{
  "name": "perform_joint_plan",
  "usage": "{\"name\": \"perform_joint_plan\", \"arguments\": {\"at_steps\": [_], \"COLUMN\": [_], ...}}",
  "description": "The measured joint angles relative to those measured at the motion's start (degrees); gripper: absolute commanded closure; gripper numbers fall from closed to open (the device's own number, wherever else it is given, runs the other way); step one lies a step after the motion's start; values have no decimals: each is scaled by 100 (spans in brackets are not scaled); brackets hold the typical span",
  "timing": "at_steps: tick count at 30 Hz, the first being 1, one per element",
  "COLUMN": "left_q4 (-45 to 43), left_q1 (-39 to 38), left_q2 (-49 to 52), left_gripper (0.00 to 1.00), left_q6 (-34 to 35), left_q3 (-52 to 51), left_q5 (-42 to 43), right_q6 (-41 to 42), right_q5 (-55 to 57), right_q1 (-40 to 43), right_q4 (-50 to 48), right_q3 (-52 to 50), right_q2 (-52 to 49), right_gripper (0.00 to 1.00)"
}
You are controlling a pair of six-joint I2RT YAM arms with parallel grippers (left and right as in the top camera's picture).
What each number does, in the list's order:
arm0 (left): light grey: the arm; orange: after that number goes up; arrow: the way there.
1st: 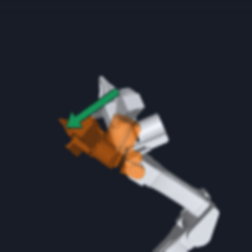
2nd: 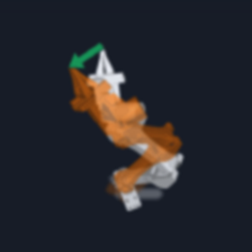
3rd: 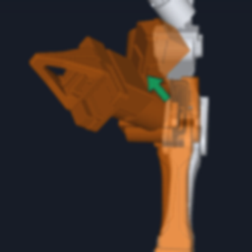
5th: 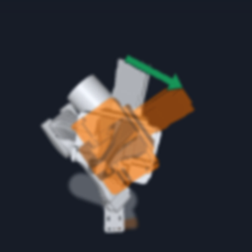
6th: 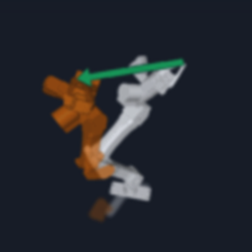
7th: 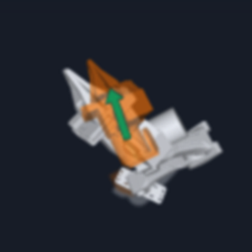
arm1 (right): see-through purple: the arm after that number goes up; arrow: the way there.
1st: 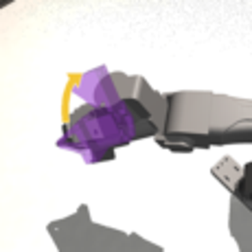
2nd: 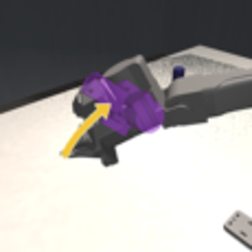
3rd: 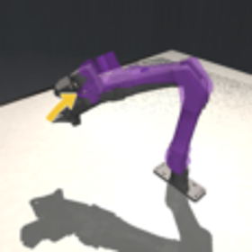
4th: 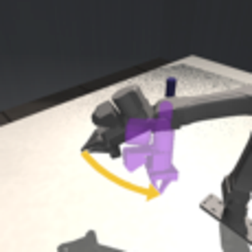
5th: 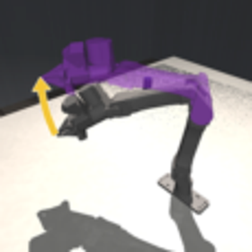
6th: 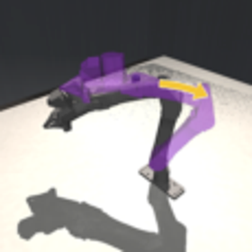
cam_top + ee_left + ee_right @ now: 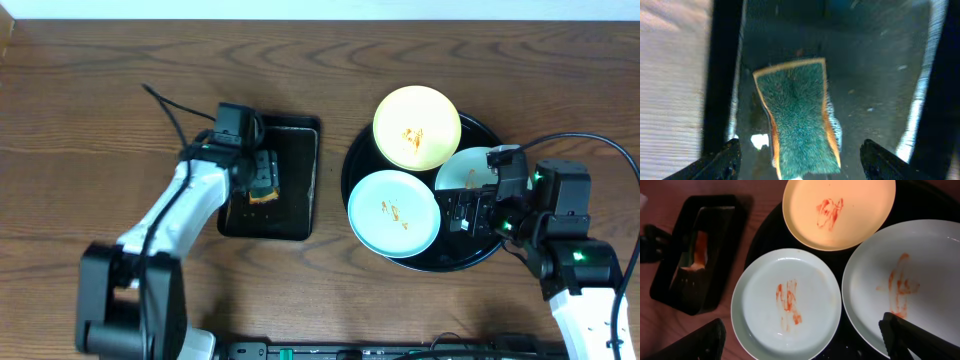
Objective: Clean dirty plates on tray and stack at the side
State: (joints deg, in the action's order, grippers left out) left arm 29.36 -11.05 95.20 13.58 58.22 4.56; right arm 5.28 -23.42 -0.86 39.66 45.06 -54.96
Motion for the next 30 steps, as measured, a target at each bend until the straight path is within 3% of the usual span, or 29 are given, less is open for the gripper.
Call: {"name": "perform_joint_plan", "arguments": {"at_steps": [3,8,11,14,19,20,23,26,30], "left_q4": [-50,-234,-332,-428,-573,-573,-573,-557,-518], "left_q1": [0,-50,-144,-216,-223,-223,-223,-219,-221], "left_q2": [321,608,623,623,623,623,623,623,623], "left_gripper": [33,37,37,30,32,36,68,89,92], "left_q6": [164,260,280,310,313,315,363,317,315], "left_q3": [0,0,0,0,0,0,0,0,0], "left_q5": [-2,-4,-4,-4,-55,-72,-140,-181,-195], "right_q6": [0,15,17,17,17,20,22,22,22], "right_q5": [0,0,-2,-2,-2,-2,-4,-4,0], "right_q1": [0,0,0,0,0,0,0,0,0], "right_q4": [2,13,20,26,72,81,85,125,234], "right_q3": [0,0,0,0,0,0,0,0,0], "right_q2": [-46,-133,-190,-247,-302,-302,-306,-306,-337], "right_gripper": [4,6,7,7,10,11,13,12,13]}}
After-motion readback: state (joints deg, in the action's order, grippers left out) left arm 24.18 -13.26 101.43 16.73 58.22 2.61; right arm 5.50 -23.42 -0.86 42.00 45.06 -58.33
